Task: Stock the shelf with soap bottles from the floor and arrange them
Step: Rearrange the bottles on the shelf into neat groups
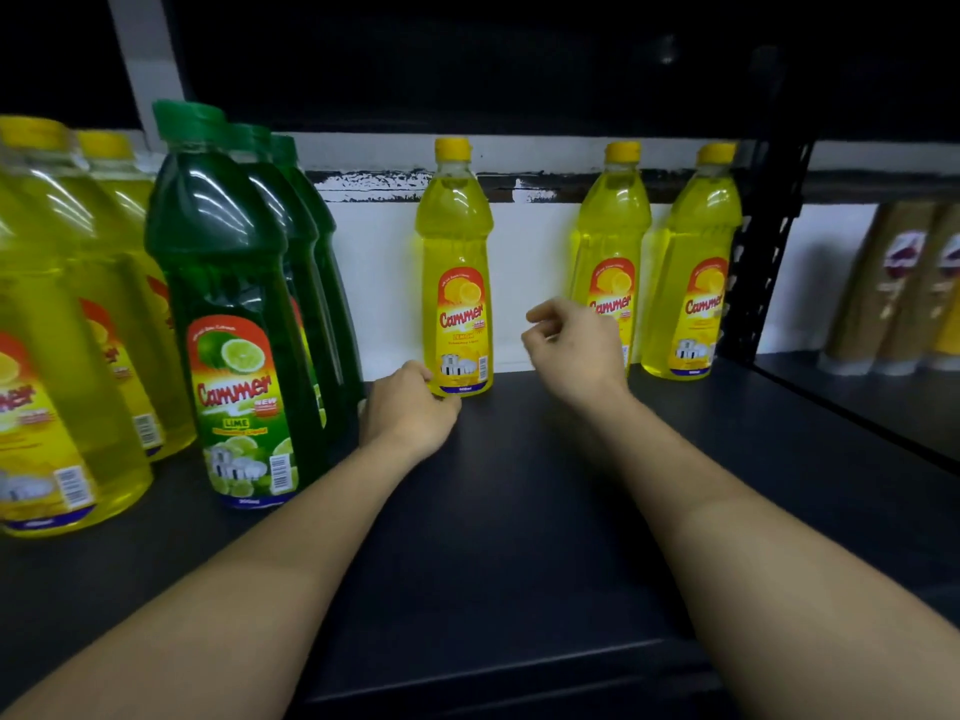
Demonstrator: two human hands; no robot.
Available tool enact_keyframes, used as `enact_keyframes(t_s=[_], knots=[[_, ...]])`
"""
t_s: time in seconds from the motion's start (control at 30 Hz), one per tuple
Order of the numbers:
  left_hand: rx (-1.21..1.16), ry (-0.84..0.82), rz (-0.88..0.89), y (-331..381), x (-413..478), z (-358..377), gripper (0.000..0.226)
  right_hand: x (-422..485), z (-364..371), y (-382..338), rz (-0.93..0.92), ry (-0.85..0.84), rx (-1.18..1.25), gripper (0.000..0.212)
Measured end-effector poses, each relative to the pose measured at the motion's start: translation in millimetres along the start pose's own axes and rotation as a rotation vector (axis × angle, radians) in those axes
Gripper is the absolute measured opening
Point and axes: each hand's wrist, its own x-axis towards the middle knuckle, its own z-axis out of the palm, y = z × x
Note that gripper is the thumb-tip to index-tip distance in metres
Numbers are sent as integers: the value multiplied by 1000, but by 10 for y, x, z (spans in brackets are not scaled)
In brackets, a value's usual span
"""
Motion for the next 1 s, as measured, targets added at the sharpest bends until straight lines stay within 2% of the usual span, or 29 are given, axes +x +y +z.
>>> enact_keyframes(t_s=[0.1, 0.2, 0.3, 0.4, 0.53, 0.7, 0.87, 1.0], knots=[[130, -114, 56, 80, -184, -58, 47, 1, -212, 94, -30, 178, 29, 20], [133, -209, 198, 95, -351, -102, 50, 16, -357, 318, -6, 243, -10, 22], [161, -301, 313, 79, -454, -123, 50, 42, -439, 482, 160, 233, 60, 48], [219, -313, 338, 112, -494, -131, 55, 75, -386, 584, 325, 155, 142, 77], [253, -320, 347, 129, -483, -108, 57, 78, -174, 707, 356, 64, 119, 99], [290, -324, 380, 139, -438, -51, 62, 158, -80, 739, 322, 91, 53, 101], [309, -317, 388, 111, -403, -18, 63, 249, -16, 771, 303, 109, 21, 83], [322, -301, 387, 127, -370, 17, 65, 264, -19, 765, 298, 103, 0, 79]])
